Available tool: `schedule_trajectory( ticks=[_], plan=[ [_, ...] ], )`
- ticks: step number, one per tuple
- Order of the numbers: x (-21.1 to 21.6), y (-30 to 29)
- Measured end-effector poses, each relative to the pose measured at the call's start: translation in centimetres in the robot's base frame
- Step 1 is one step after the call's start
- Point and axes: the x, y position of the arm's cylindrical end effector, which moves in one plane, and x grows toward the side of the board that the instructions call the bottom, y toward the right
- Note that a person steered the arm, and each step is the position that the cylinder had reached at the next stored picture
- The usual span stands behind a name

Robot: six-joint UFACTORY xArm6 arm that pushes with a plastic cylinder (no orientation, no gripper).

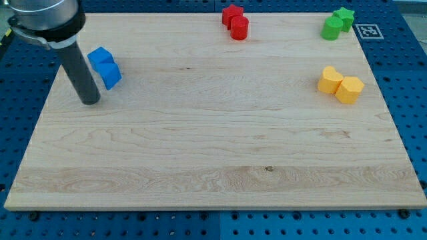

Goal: Separate the blue cube and blue triangle

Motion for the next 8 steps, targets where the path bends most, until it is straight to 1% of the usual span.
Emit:
schedule_trajectory(
  ticks=[3, 4, 6, 7, 8],
  plan=[
    [-1.4, 0.2],
    [-1.6, 1.2],
    [-2.3, 5.4],
    [-2.9, 5.1],
    [-1.0, 4.8]
  ],
)
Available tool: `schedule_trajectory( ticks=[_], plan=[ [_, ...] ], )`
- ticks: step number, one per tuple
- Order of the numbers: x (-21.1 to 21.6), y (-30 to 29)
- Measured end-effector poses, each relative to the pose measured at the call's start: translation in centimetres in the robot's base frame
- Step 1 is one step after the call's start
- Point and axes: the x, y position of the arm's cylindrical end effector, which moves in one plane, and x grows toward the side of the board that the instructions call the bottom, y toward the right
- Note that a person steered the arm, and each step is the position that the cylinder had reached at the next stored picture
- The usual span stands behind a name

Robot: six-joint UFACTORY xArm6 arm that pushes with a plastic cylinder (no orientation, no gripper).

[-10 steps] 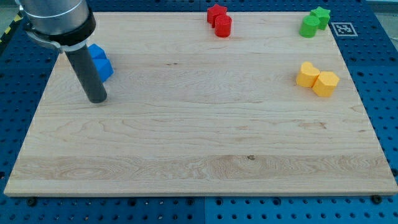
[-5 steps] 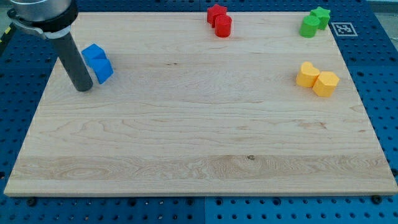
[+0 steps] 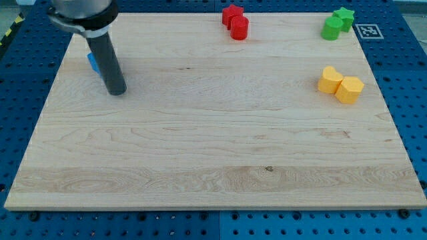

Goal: Separate the blue cube and blue triangle

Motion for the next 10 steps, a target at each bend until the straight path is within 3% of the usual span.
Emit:
schedule_trajectory(
  ticks=[1, 2, 3, 7, 8, 9, 10],
  plan=[
    [2.5, -2.1],
    [0.7, -6.5],
    [-1.9, -6.6],
    [-5.2, 4.3],
    [-6.0, 4.4],
    [-2.0, 4.9],
    [-0.8, 1.5]
  ],
)
